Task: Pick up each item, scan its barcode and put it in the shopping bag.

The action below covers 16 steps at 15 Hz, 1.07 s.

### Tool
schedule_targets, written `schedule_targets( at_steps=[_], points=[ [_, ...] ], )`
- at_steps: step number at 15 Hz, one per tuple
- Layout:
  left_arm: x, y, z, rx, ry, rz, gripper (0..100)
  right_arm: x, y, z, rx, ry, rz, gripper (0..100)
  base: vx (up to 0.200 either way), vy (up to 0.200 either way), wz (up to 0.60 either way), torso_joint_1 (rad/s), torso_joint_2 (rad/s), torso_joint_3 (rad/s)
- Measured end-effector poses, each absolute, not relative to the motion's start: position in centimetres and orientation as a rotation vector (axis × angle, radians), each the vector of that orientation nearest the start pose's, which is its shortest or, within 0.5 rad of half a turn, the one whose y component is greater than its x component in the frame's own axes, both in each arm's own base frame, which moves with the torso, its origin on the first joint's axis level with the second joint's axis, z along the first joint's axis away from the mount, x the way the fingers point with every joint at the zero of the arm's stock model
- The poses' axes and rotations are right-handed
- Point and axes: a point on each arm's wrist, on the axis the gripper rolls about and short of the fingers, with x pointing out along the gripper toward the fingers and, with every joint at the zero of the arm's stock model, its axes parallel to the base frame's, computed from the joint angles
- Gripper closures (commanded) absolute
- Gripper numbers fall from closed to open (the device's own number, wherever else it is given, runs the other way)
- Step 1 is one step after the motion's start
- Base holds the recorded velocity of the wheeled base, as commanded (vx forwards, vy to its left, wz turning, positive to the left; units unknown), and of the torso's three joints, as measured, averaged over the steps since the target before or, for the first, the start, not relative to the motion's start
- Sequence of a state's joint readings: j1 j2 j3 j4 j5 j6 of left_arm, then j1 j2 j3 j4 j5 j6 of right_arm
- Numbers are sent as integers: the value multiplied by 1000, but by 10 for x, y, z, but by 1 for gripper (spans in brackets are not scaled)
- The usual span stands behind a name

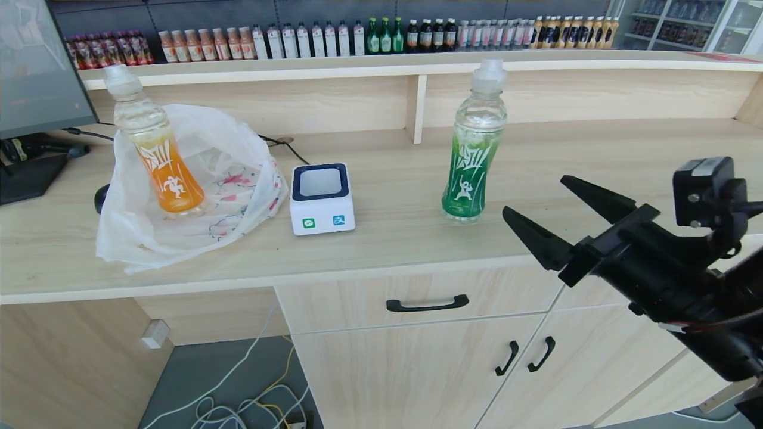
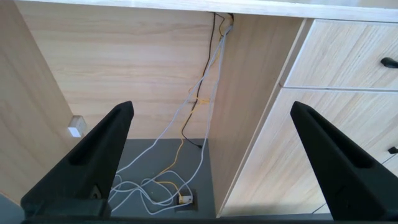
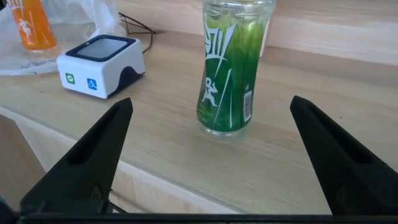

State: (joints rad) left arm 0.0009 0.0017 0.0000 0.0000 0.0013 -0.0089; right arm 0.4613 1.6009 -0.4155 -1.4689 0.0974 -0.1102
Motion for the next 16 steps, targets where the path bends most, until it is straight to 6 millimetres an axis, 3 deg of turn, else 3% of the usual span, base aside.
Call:
schedule_targets(
  at_steps=[3,10,16],
  points=[
    [-23,0,76,-9,2,2,0,240,119,201,-70,-231,501,0,0,0,0,0,0,0],
    [-23,0,76,-9,2,3,0,291,133,225,-71,-222,462,0,0,0,0,0,0,0],
    [-23,0,76,-9,2,2,0,322,135,222,-77,-220,441,0,0,0,0,0,0,0]
  ],
)
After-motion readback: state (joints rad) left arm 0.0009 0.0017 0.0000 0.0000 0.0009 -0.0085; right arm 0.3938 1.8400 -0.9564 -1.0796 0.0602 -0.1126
